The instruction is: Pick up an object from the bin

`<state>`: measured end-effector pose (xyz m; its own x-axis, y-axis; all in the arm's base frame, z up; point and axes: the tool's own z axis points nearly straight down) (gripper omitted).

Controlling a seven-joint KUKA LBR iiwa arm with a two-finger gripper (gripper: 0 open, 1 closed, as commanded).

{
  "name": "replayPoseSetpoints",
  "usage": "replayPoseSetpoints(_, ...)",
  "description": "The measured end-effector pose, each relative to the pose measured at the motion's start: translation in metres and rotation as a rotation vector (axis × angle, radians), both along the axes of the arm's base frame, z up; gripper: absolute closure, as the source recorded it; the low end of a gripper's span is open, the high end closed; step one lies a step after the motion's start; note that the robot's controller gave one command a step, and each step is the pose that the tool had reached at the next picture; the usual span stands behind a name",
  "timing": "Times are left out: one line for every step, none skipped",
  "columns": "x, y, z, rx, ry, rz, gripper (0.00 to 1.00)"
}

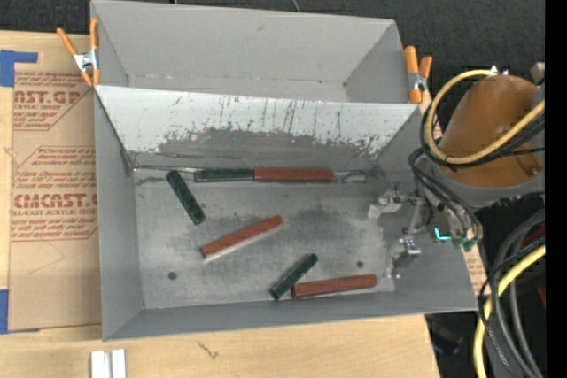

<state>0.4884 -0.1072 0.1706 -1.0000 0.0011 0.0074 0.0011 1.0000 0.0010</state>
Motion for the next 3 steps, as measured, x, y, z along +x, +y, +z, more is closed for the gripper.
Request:
replayPoseSetpoints(0.002,0.0,0.004,-0.001,-0.008,0.002,0.0)
replayPoseSetpoints(0.0,0.006,-0.043,-0.002,-0.014,0.063,0.0)
replayPoseSetpoints(-0.005,0.01,-0.093,-0.001,-0.016,0.143,1.0)
